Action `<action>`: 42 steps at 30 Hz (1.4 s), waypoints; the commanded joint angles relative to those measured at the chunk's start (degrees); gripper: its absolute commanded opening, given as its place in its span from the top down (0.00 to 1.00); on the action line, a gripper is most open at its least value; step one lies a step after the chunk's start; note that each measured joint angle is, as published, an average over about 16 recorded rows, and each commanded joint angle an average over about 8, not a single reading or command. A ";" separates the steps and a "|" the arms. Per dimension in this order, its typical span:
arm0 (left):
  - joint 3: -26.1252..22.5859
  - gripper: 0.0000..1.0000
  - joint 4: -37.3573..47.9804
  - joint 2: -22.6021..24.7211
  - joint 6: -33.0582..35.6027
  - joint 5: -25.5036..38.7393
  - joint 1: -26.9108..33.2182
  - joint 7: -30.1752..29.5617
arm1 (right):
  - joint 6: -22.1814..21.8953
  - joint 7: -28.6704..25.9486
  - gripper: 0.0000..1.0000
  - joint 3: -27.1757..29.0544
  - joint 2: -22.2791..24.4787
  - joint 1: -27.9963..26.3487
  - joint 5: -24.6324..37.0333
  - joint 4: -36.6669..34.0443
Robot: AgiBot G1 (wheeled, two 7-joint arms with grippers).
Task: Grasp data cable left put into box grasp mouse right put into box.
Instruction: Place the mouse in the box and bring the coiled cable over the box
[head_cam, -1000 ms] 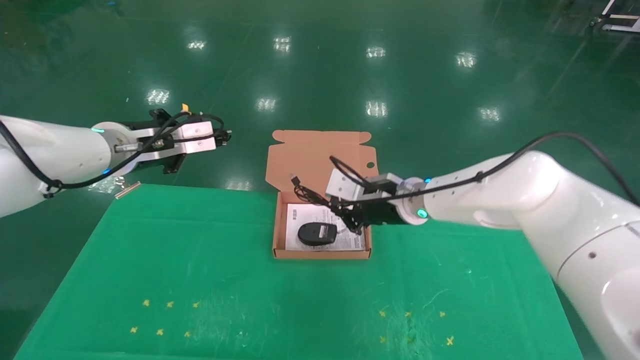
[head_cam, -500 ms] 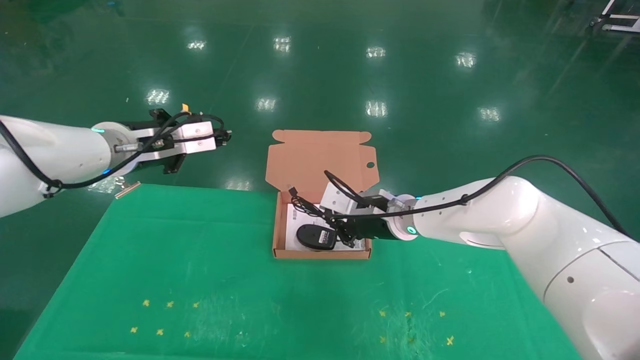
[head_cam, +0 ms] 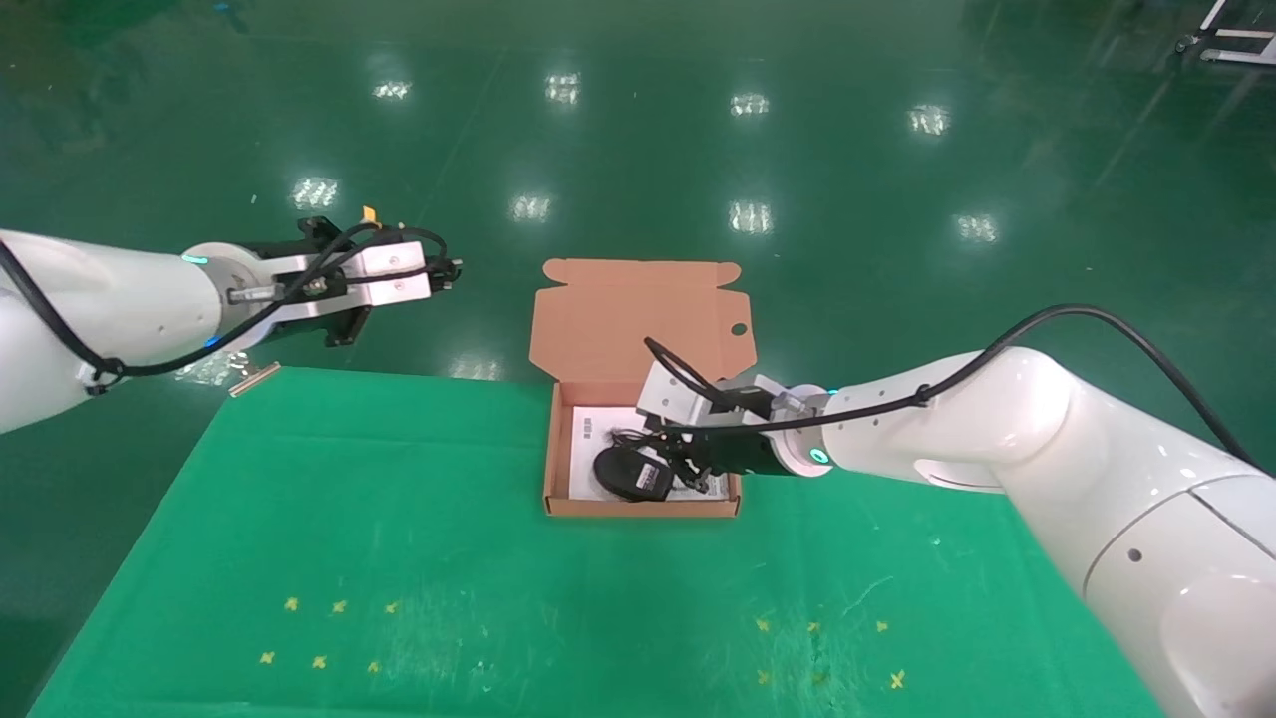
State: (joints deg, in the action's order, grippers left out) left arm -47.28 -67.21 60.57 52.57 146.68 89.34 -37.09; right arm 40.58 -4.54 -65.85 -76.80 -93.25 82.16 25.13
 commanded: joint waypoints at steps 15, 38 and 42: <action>-1.32 1.00 0.29 4.05 -11.31 -0.71 -6.71 1.13 | -1.33 -3.38 0.00 0.73 9.09 -0.94 -0.04 8.77; -10.28 1.00 19.68 17.04 -29.02 -14.39 -7.20 15.91 | -3.14 -22.11 0.00 -1.64 28.56 -2.90 9.01 32.37; -13.06 1.00 21.10 17.47 -30.96 -17.87 -6.72 17.72 | -3.38 -25.82 0.00 -2.03 30.81 -2.99 10.97 35.90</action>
State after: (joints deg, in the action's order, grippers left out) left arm -60.47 -46.26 77.94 21.82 129.00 82.70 -19.70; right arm 37.29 -30.12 -67.86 -46.30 -96.26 93.11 60.69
